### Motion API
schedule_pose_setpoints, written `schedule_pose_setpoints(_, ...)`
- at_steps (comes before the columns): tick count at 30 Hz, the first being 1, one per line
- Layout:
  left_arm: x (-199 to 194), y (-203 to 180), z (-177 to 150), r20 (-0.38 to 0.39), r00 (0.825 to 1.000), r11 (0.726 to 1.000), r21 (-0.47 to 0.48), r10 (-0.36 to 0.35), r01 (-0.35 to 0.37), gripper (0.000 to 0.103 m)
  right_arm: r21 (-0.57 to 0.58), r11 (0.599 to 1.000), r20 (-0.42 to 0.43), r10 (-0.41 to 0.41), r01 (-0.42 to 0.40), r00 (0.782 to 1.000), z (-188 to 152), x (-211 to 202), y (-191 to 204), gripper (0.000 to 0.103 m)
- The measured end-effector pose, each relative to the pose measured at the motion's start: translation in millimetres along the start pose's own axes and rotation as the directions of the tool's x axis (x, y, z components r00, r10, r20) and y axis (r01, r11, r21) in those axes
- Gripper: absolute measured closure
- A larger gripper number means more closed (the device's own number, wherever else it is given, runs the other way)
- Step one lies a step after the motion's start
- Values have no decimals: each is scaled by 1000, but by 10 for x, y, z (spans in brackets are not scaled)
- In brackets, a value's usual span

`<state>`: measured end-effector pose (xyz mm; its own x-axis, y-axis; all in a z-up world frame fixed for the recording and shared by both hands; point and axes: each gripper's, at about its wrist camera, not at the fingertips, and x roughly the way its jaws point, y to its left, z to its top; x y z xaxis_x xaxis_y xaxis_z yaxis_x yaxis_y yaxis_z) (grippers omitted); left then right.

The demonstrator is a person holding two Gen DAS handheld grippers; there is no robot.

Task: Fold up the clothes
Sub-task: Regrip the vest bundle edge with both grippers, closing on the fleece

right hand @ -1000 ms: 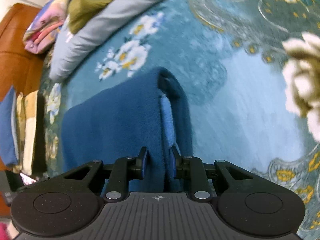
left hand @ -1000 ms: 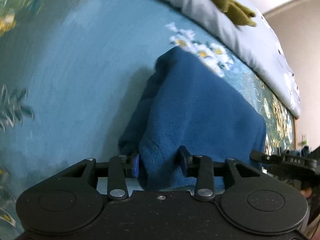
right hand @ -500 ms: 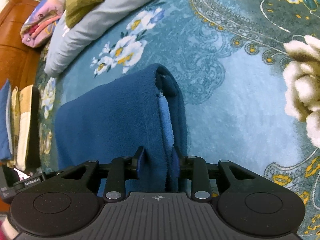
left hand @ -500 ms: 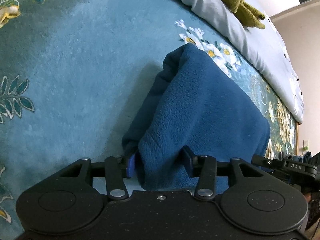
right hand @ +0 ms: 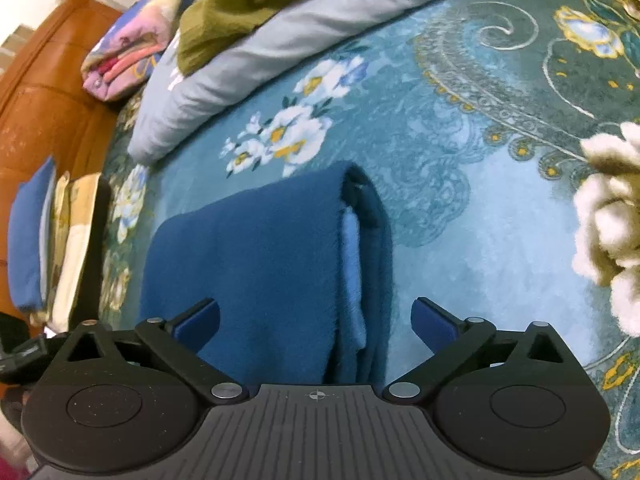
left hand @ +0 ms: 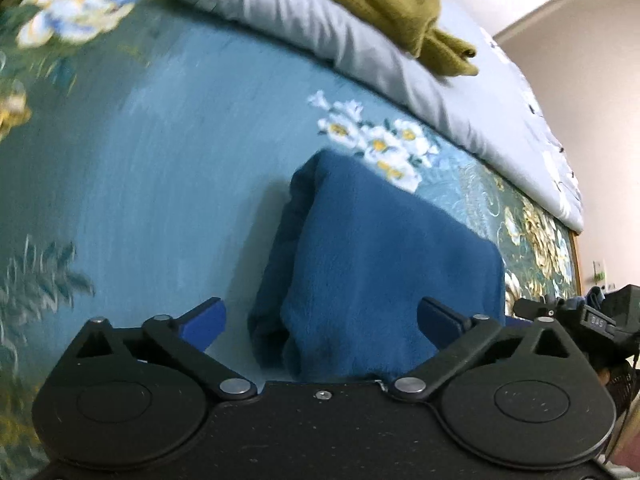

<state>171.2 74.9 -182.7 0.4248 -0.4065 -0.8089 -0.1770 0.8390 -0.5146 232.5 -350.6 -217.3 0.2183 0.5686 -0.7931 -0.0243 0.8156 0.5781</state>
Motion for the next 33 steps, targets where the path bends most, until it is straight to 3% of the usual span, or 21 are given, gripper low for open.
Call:
schedule_pose_setpoints(4,350,99,192,-55,997,999,-19,-50,50,2,63,997,-8,48,-48,999,8,206,-147,0)
schedule_pose_setpoints(10,876,290,283,-169,980,991,-93,-107,93,3,104,990,-25,94,-91,995,44,525,-357,0)
schedule_pose_setpoints(19,1080,339,273,-157,967,977,-99,-203,189,2,103,971,-73,223,-215,972,166,797,-418,0)
schedule_pose_setpoints(28,1110,299,284,-166,965,978,-86,-205,193,3,132,966,-109,237,-223,965,247,919,-349,0)
schedule_pose_setpoints(33,1077,271,283,-164,968,978,-114,-192,175,12,149,971,-130,207,-187,970,293,911,-246,19)
